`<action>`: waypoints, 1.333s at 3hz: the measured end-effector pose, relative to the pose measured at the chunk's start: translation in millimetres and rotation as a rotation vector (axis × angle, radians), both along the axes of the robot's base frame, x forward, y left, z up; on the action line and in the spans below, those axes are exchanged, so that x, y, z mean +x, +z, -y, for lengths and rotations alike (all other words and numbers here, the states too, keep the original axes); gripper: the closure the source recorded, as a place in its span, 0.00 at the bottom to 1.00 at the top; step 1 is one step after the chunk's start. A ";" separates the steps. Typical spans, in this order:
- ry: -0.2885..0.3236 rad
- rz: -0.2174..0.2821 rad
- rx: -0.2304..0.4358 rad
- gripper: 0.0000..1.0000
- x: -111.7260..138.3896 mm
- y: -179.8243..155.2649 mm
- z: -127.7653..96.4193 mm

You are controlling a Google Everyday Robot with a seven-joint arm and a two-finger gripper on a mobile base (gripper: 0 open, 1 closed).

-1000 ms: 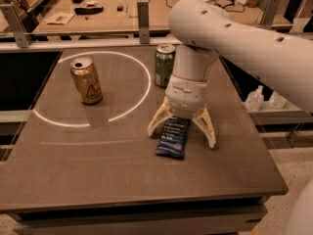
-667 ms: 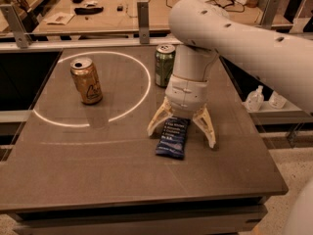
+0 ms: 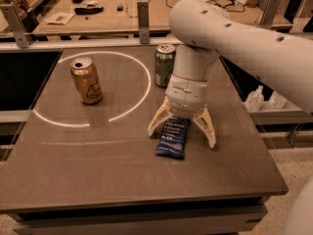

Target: Pick rxbar blueberry

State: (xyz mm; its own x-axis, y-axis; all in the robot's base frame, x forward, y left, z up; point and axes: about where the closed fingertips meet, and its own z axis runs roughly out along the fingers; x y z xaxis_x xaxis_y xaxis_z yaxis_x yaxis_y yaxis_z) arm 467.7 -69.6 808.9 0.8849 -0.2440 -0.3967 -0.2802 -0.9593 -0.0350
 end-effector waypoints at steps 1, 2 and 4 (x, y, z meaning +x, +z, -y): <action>-0.001 0.000 -0.001 0.37 0.1 0.6 0.3; -0.002 0.001 -0.001 0.38 0.3 1.0 0.9; -0.003 0.001 -0.002 0.39 0.5 1.3 1.5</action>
Offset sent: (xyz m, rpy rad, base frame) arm -0.0028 -0.0508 0.0748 -0.0429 -0.1418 -0.0357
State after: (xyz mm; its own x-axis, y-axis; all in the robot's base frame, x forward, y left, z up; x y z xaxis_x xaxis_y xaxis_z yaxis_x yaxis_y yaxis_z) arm 468.1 -71.1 810.2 0.8845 -0.2475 -0.3954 -0.2832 -0.9585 -0.0334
